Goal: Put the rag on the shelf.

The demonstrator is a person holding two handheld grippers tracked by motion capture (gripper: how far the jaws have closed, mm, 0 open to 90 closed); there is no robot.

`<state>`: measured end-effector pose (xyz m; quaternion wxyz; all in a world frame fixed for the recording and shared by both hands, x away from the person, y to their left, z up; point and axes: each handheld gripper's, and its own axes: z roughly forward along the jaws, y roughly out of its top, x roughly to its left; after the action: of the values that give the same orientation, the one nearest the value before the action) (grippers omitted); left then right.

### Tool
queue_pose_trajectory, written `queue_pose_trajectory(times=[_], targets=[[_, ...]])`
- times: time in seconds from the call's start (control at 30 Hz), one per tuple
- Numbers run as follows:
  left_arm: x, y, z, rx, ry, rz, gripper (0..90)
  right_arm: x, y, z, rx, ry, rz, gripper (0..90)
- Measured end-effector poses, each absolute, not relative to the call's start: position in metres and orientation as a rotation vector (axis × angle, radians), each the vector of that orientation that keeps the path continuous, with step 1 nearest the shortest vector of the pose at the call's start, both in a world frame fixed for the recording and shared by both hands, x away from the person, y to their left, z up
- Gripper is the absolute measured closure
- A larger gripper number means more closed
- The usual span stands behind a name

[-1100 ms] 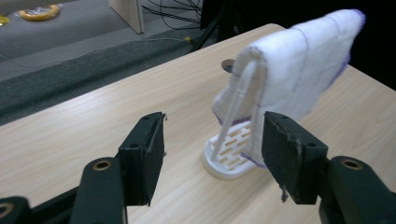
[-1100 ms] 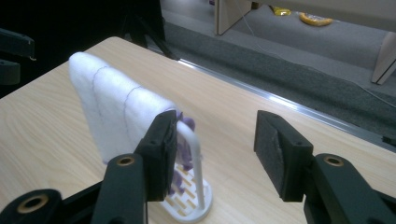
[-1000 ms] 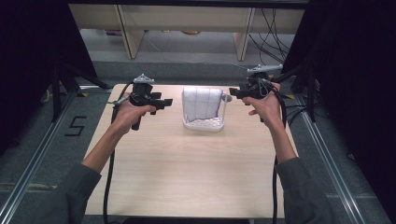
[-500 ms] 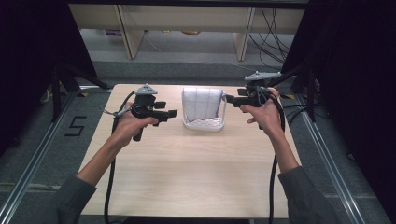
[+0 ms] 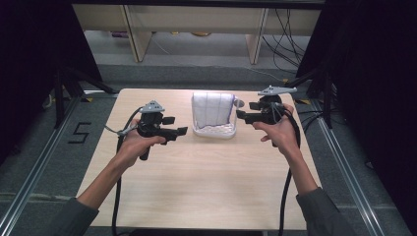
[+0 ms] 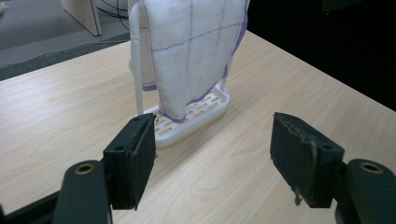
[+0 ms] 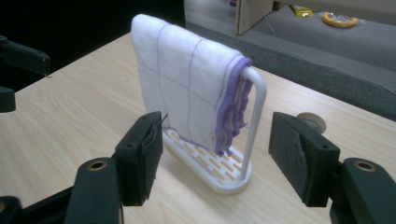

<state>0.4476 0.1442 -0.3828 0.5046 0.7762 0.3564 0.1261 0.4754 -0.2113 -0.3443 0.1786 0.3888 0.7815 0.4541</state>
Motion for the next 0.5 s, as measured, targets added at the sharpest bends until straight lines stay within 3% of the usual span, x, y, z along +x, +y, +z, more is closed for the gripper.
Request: queue_pose_trajectory(times=[0.5], targets=[[0.426,0.141,-0.400,1.912,0.839,0.262,24.6,0.455,-0.211,-0.359,1.104,2.233,1.327,30.6]])
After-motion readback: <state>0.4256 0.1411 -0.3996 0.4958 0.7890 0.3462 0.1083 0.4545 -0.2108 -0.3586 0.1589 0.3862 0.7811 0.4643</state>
